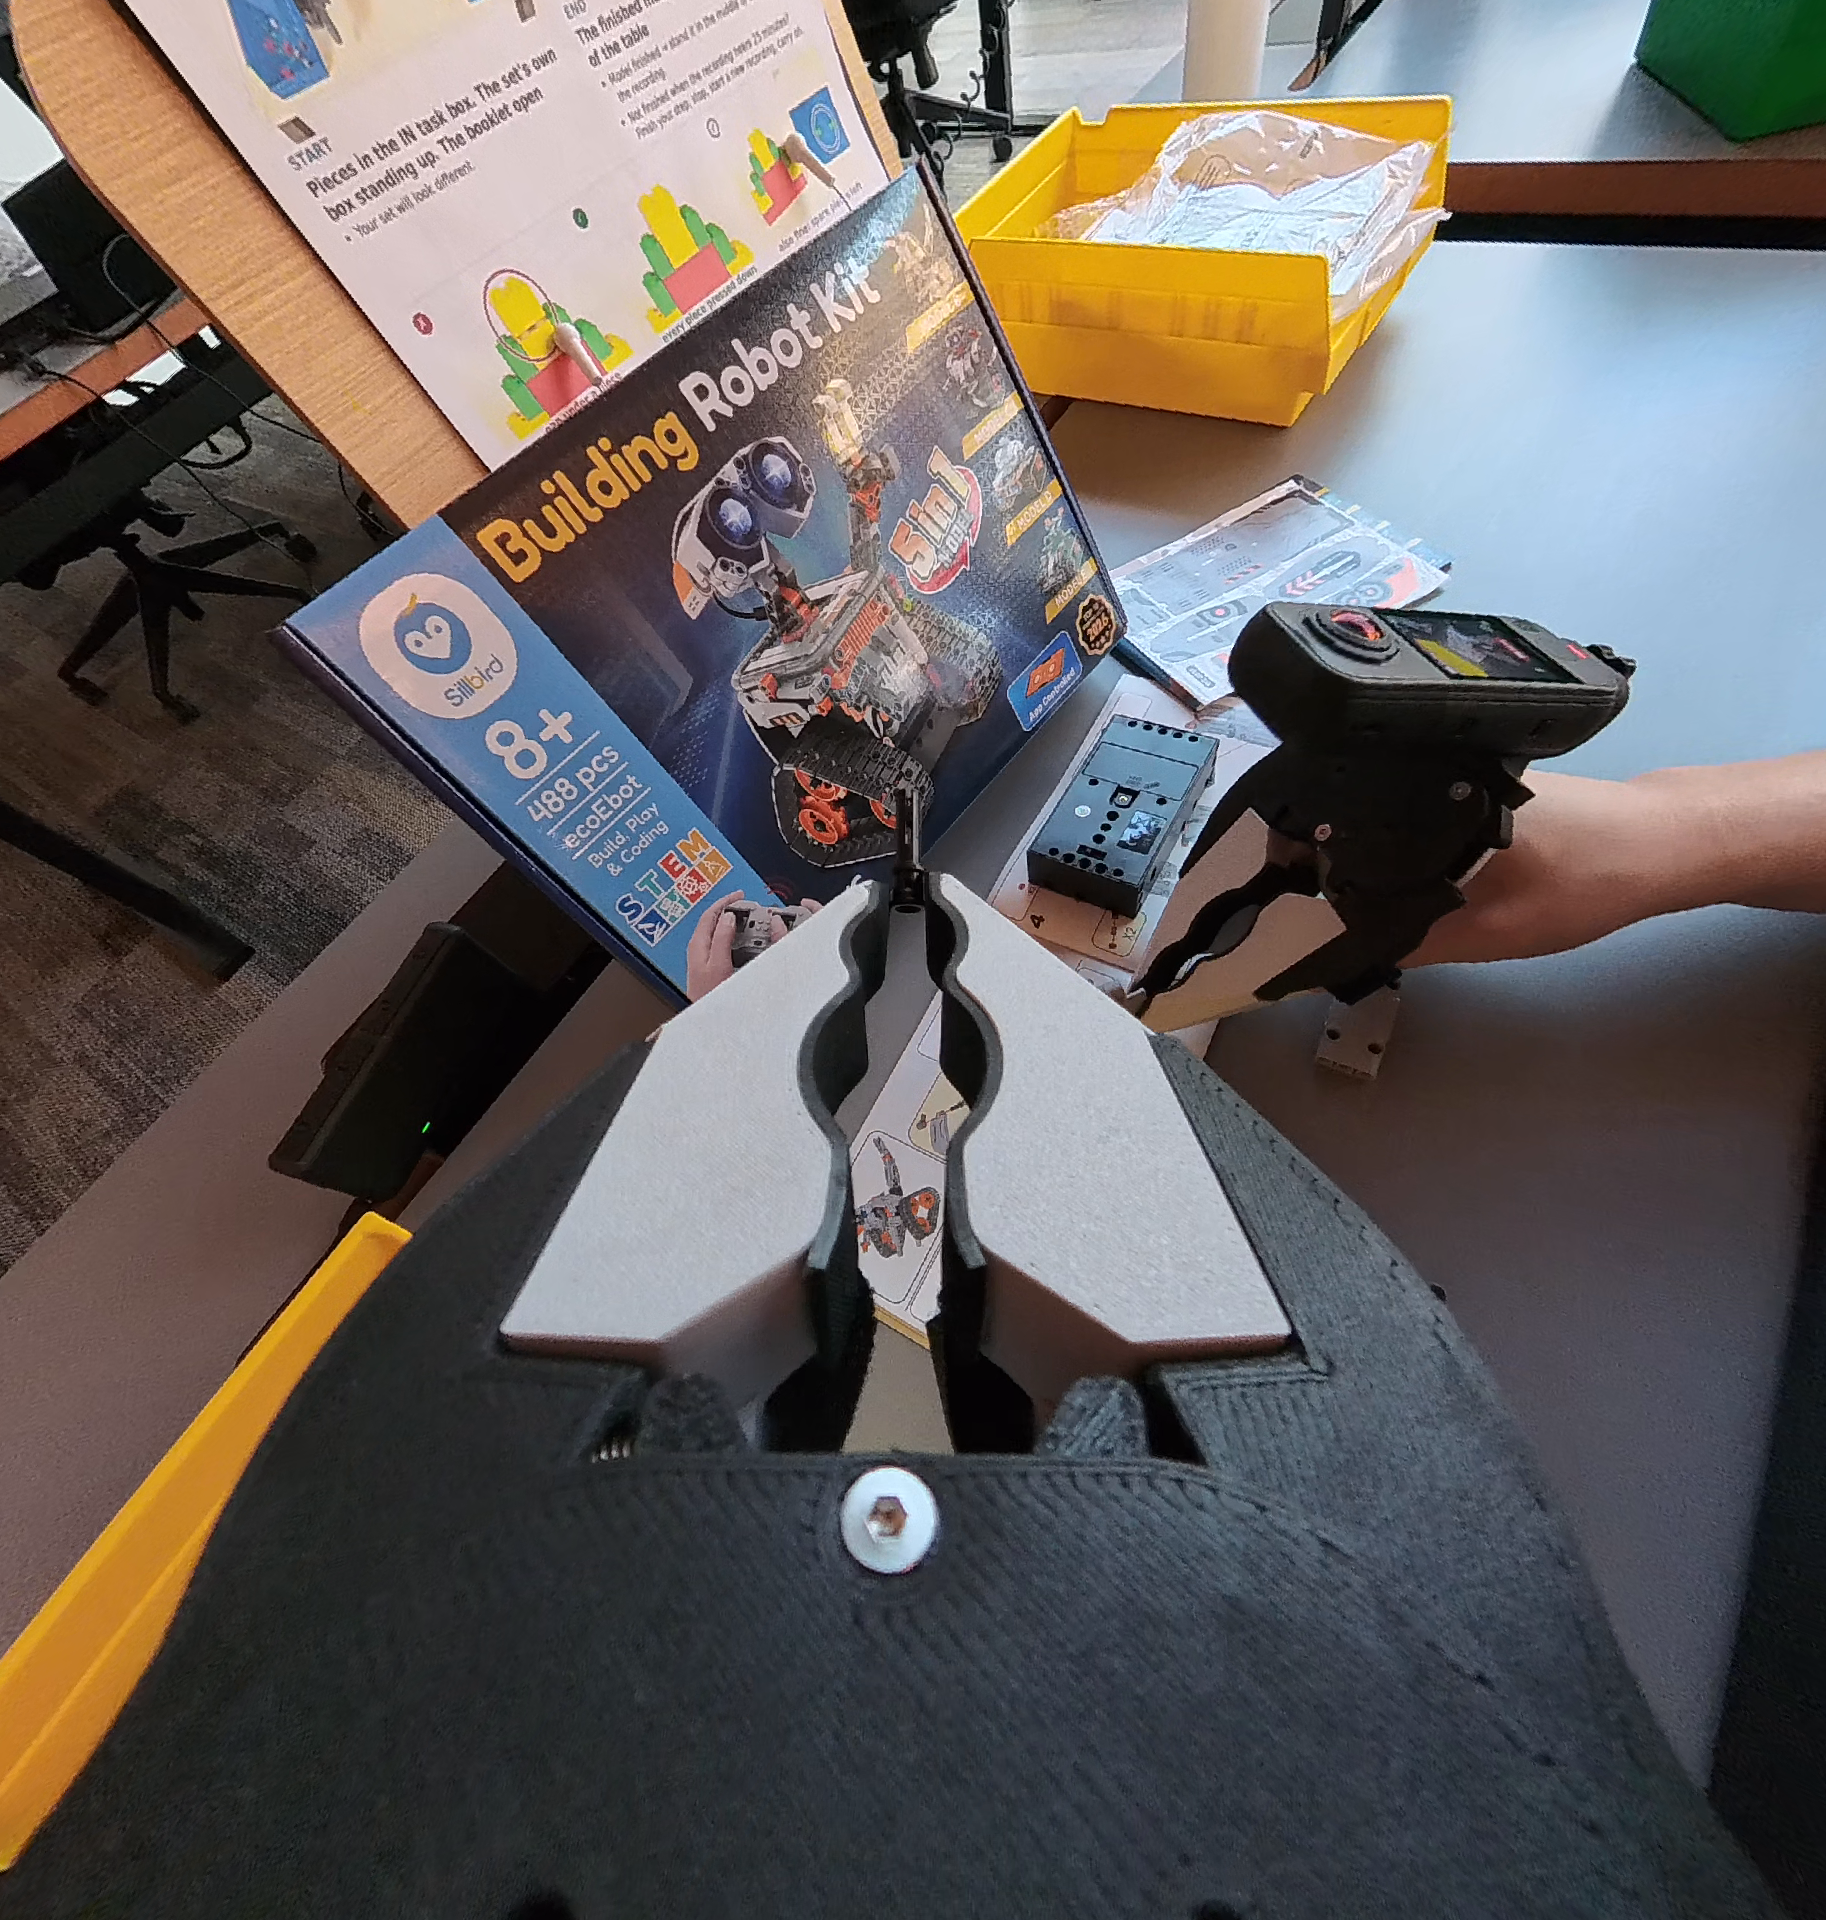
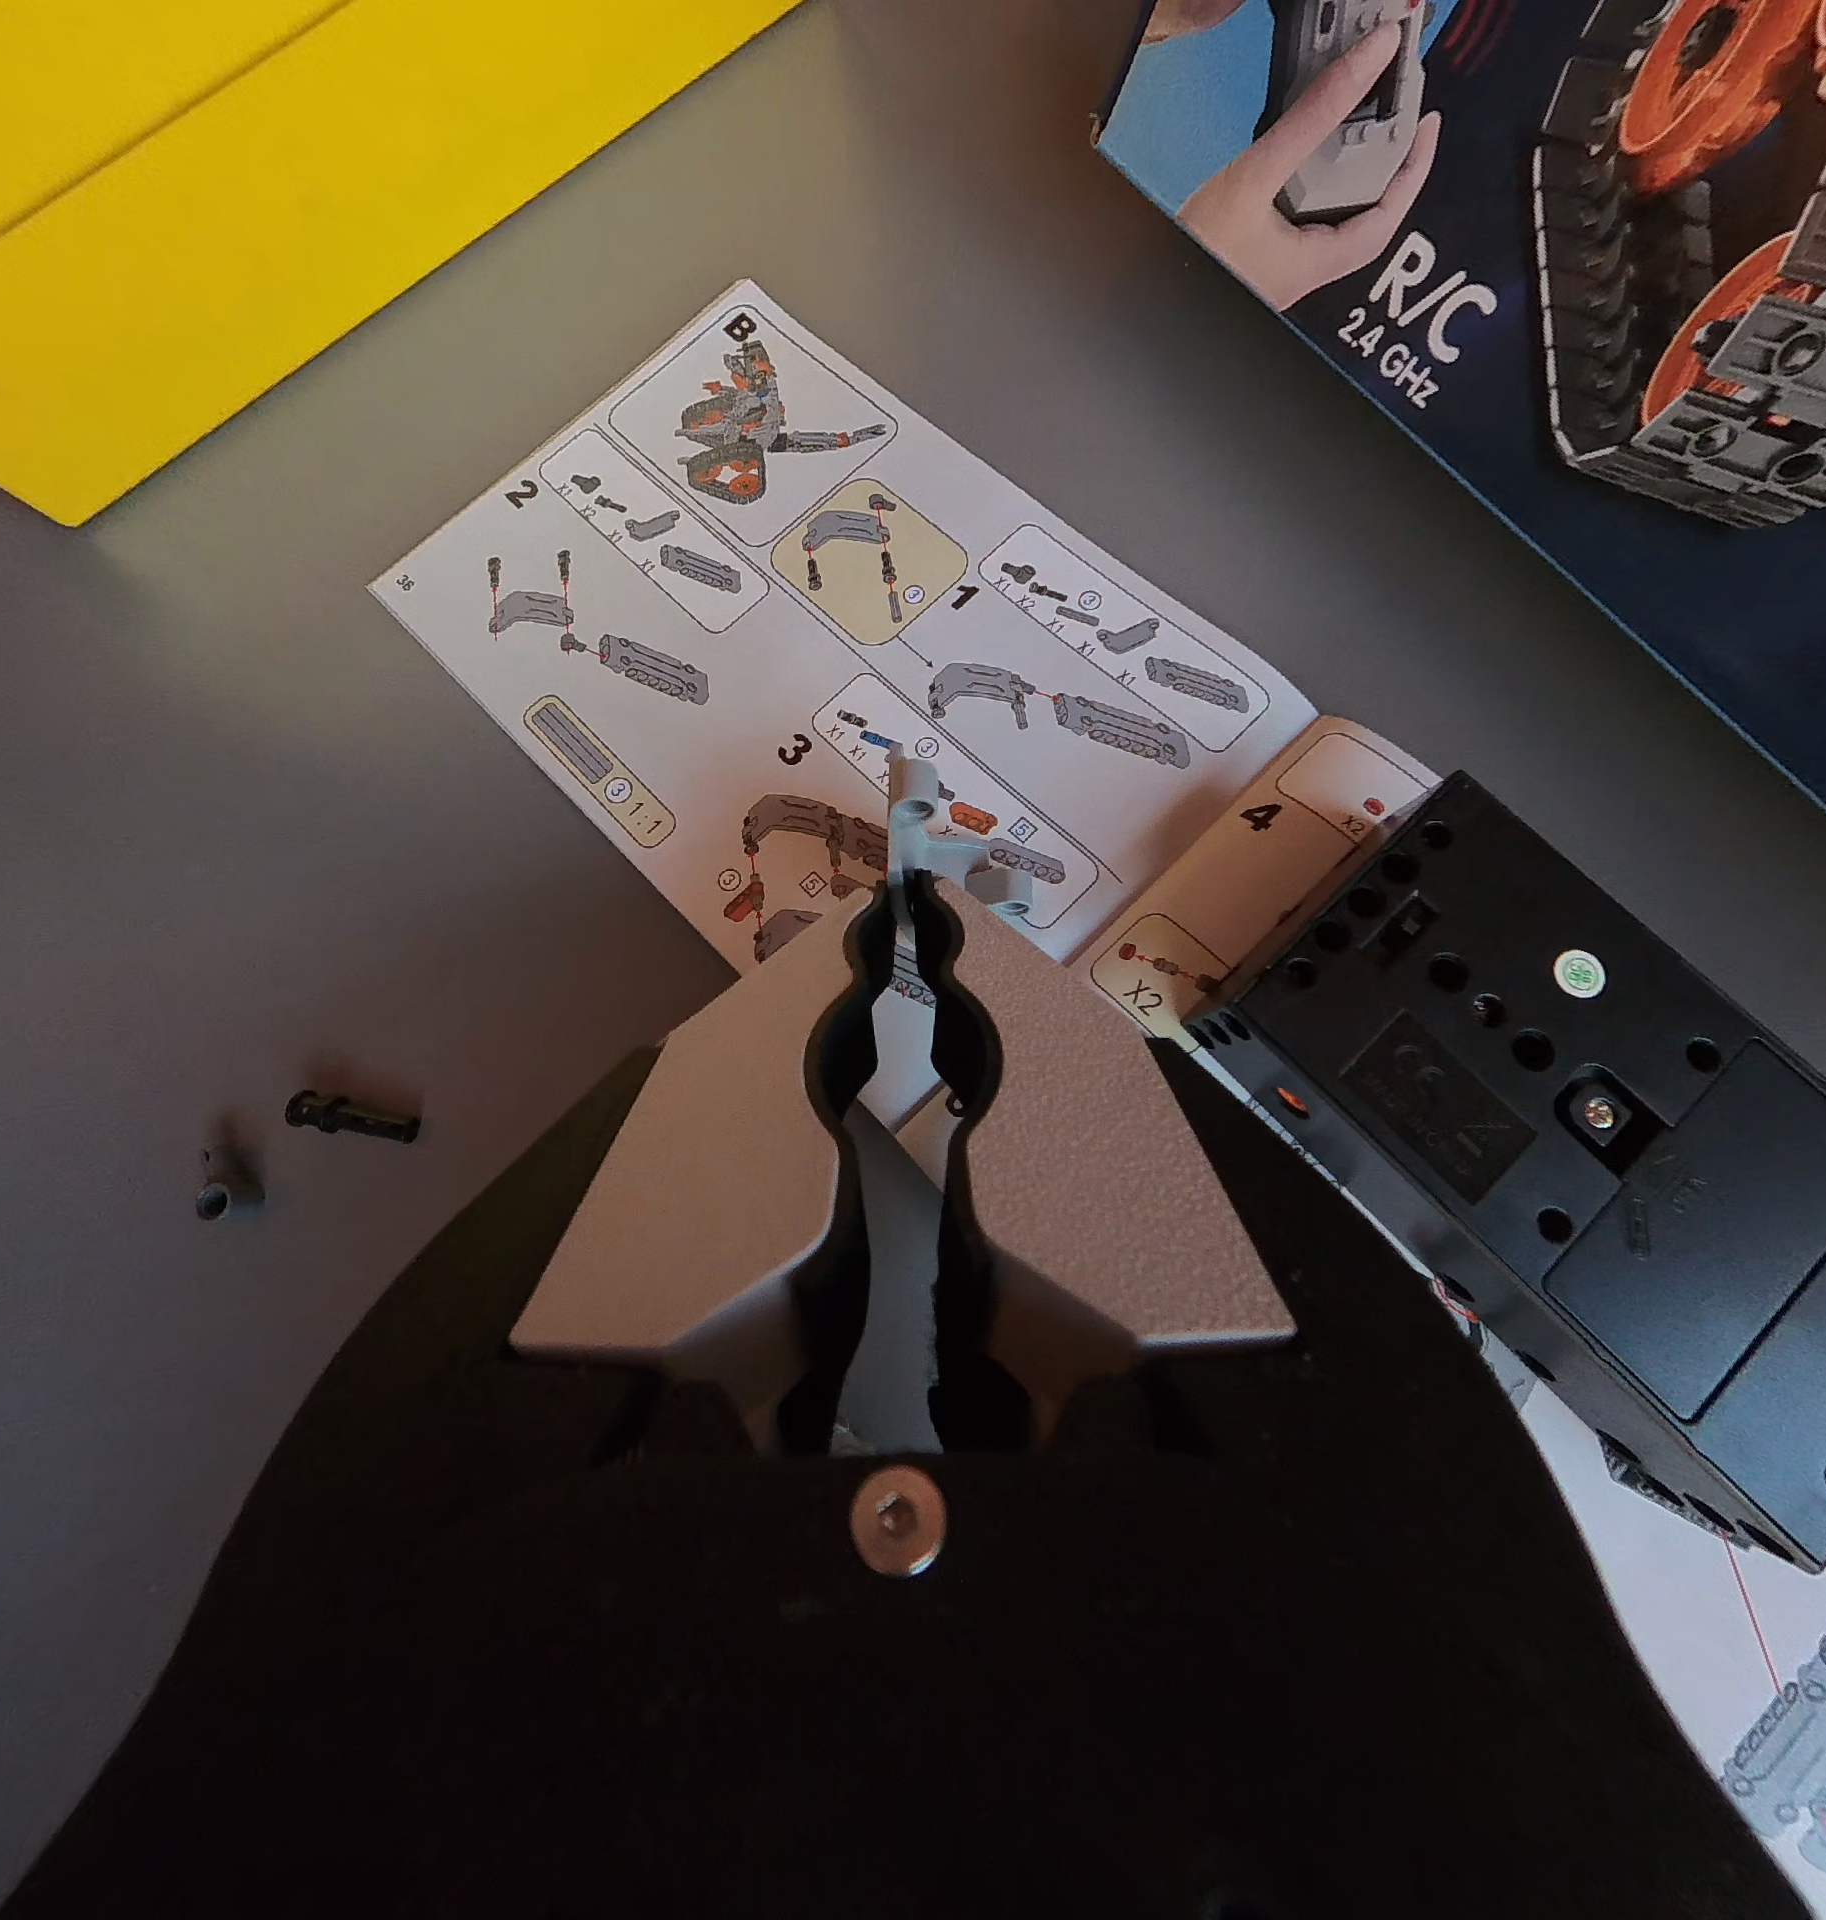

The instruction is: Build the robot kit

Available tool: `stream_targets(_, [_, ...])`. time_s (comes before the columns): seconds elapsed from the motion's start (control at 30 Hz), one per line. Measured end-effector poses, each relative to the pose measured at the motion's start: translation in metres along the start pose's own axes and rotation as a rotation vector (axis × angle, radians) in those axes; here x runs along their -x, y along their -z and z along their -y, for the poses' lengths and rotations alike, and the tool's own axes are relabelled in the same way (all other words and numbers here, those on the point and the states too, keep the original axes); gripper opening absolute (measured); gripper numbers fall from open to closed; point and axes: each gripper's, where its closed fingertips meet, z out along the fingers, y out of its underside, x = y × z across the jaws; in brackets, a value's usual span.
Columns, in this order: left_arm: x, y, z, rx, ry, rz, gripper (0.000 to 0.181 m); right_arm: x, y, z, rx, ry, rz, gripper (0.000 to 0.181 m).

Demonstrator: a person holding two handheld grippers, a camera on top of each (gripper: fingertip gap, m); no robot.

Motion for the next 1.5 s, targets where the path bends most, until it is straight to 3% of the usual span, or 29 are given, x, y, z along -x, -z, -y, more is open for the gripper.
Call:
stream_targets(0.2, [-0.002,0.0,0.0,0.0,-0.004,-0.005,0.005,-0.003,0.015,0.018,-0.11,-0.159,0.1,0.002])
stream_targets(0.33, [-0.002,0.001,0.001,-0.002,-0.003,-0.006,0.005,0.004,0.039,0.041,-0.235,-0.512,0.432,0.002])
stream_targets(0.67, [-0.004,0.003,0.002,-0.005,-0.011,-0.011,0.005,-0.003,0.1,0.079,-0.375,-1.14,1.06,0.001])
stream_targets(0.83, [-0.005,0.005,0.004,-0.01,-0.011,-0.012,0.005,0.004,0.133,0.096,-0.421,-1.244,1.312,0.001])
stream_targets(1.03, [-0.007,0.004,0.003,-0.002,-0.018,-0.02,0.005,0.01,0.179,0.108,-0.452,-1.185,1.673,0.0])
stream_targets(1.27, [-0.008,0.008,0.004,-0.011,-0.02,-0.022,0.005,0.003,0.162,0.103,-0.451,-1.25,1.604,0.001])
stream_targets(1.5, [-0.01,0.0,-0.002,0.023,-0.017,-0.041,0.005,-0.009,0.137,0.096,-0.534,-1.099,1.198,0.001])
